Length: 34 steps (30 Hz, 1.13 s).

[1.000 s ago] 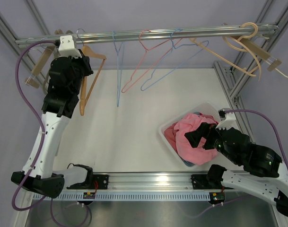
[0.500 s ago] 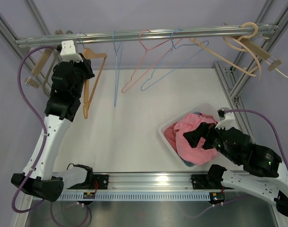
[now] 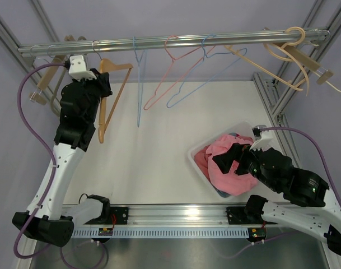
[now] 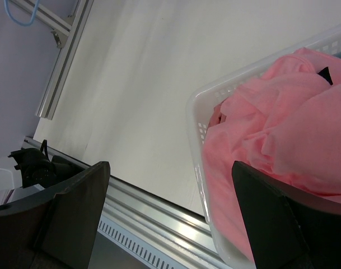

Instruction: Remove the t-shirt from the hanger

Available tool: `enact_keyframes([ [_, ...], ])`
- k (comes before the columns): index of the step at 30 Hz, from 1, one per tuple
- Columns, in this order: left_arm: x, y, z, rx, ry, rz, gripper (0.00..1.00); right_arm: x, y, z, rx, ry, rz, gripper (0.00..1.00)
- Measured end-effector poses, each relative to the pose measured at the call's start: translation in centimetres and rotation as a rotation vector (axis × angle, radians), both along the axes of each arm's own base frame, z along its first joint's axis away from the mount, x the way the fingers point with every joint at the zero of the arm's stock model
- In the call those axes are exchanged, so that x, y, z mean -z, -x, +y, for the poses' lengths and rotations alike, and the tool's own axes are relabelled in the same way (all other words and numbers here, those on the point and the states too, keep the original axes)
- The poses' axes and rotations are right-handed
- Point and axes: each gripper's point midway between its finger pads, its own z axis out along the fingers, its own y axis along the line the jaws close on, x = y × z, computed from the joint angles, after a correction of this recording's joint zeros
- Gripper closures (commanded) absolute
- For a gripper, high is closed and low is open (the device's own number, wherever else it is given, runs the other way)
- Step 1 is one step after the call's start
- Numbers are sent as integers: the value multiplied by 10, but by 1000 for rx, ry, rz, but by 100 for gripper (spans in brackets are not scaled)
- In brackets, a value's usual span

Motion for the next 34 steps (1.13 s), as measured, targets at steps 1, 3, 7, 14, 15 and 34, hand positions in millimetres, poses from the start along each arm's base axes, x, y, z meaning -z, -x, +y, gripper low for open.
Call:
enact_keyframes([
  [1, 0, 0, -1, 4, 5, -2, 62, 0, 0, 1, -1, 0, -1, 0],
  [3, 7, 6, -1, 14, 11, 18, 30, -3, -1, 1, -3, -2, -7, 1],
  [7, 12, 32, 0, 31, 52, 45, 4, -19, -2, 3, -10, -44, -49, 1],
  [14, -8, 101, 2, 106, 136, -7, 1, -78, 10, -16, -26, -268, -220, 0],
  [15, -8, 116, 1, 129, 147, -20, 1, -88, 13, -21, -25, -302, -250, 0],
  [34, 115, 249, -54, 617, 181, 102, 1, -104, 16, -89, 164, -491, -455, 1],
])
